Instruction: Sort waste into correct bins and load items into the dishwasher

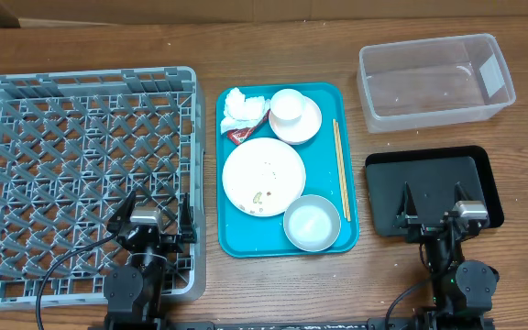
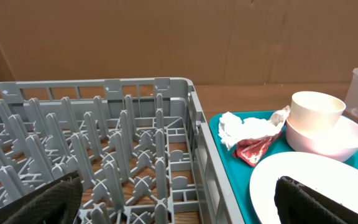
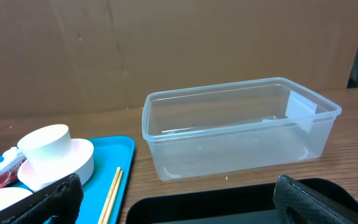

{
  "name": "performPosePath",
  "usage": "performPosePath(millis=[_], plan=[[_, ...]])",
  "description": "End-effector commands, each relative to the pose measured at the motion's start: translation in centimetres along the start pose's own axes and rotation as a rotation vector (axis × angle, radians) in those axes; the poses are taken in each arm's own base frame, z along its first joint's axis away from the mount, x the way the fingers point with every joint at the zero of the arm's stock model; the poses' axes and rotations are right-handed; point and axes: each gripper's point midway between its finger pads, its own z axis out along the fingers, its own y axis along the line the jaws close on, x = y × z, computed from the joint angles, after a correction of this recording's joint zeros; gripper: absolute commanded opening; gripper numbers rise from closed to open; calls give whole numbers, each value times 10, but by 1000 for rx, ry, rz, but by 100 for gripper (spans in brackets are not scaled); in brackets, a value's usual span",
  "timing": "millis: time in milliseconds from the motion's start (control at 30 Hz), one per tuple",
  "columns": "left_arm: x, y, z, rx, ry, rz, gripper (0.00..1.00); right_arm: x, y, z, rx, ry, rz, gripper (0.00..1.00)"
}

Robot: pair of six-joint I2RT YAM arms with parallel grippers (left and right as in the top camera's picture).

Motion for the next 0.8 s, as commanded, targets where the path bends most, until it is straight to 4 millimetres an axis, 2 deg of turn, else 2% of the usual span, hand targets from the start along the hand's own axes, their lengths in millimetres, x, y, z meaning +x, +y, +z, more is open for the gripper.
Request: performPosePath(millis=[0,600,767], plan=[[0,-3,0,13,-4,-8,100,1,-1,0,4,-5,-3,100],[0,-3,0,13,-4,-8,100,1,-1,0,4,-5,-3,100],[0,-3,0,13,-4,-8,100,-2,-17,-1,99,-19,-67,100]])
